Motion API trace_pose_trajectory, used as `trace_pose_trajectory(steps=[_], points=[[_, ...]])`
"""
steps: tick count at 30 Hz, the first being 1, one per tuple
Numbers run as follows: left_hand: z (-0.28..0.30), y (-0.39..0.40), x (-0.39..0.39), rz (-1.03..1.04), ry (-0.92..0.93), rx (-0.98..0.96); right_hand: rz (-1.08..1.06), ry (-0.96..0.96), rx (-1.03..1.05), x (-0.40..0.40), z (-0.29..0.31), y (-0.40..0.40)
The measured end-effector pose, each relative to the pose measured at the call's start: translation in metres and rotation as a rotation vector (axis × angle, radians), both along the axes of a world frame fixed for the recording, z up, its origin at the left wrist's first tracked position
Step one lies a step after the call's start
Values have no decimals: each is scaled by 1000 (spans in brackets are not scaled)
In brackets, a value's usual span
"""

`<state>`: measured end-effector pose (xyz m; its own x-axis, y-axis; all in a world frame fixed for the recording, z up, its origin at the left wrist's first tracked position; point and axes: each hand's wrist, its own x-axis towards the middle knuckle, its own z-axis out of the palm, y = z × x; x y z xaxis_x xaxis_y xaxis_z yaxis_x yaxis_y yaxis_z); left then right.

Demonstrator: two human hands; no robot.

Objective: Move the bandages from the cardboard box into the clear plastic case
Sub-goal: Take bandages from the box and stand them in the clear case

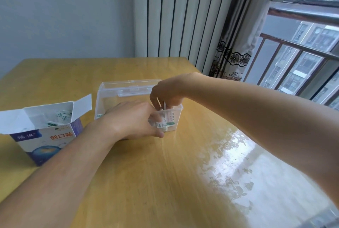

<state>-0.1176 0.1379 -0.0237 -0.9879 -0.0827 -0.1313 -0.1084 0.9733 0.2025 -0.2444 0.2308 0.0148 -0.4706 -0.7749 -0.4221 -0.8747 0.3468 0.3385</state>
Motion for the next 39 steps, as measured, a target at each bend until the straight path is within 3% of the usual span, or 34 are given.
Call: trace_pose_trajectory(steps=[23,29,34,39], points=[[0,0,-1,-3,-26,13,-7,86,-245,0,-4,-4],[1,-1,0,-1,-24,16,32,219,-144,6,-10,-5],[2,0,1,-2,-19,29,-6,160,0,6,-17,-7],[3,0,2,-11,-12,34,-57,123,-1,7,-16,-12]])
